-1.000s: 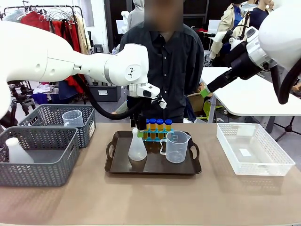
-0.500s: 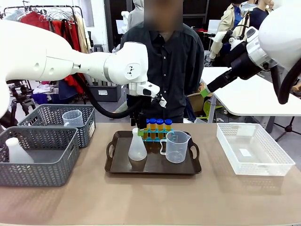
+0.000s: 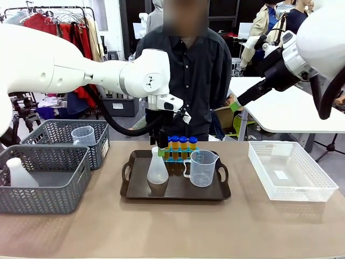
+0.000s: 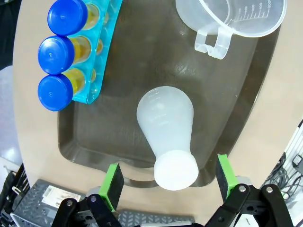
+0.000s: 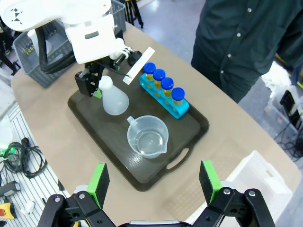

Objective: Prepare the laboratory tools.
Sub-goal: Pick up one Small flask and place it on the Handle tray.

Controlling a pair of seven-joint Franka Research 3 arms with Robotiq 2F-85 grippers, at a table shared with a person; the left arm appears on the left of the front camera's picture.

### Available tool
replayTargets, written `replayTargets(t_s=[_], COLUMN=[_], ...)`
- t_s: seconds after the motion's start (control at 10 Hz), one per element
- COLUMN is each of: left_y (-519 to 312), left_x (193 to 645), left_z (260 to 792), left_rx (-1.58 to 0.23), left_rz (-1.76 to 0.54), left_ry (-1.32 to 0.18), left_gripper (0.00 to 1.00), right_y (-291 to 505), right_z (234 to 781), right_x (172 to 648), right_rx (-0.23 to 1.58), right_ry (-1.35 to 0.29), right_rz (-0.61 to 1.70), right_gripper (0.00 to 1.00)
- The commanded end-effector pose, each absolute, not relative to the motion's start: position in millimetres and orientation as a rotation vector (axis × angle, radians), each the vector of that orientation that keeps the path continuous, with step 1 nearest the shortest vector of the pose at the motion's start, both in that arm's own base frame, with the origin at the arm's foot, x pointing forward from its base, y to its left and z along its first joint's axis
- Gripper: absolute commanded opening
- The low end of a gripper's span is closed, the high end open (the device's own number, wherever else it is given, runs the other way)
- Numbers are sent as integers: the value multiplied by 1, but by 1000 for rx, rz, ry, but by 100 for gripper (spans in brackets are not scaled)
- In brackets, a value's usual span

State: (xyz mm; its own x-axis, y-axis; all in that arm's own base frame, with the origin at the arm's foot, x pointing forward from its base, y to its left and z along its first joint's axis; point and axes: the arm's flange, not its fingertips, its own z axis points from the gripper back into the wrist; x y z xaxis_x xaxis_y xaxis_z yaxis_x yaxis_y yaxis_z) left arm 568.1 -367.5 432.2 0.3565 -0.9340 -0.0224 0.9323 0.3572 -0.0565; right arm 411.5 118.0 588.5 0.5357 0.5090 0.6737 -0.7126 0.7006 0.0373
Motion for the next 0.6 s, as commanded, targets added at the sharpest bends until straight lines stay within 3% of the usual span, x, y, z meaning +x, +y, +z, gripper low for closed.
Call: replayTargets(t_s=[0.0,0.5], left_y=[-366,-335], left_x=[567,548], left_z=[434,490], left_rx=[-34,-149], left_rz=[-1207,-1201], left_ry=[53,-25], left_gripper=[100,100], right_y=[119,119], right_z=[589,589], right_x=[412,412], right_rx=[344,344], right_ry=[-689,-689], right_rz=[739,739], right_gripper=[100,100])
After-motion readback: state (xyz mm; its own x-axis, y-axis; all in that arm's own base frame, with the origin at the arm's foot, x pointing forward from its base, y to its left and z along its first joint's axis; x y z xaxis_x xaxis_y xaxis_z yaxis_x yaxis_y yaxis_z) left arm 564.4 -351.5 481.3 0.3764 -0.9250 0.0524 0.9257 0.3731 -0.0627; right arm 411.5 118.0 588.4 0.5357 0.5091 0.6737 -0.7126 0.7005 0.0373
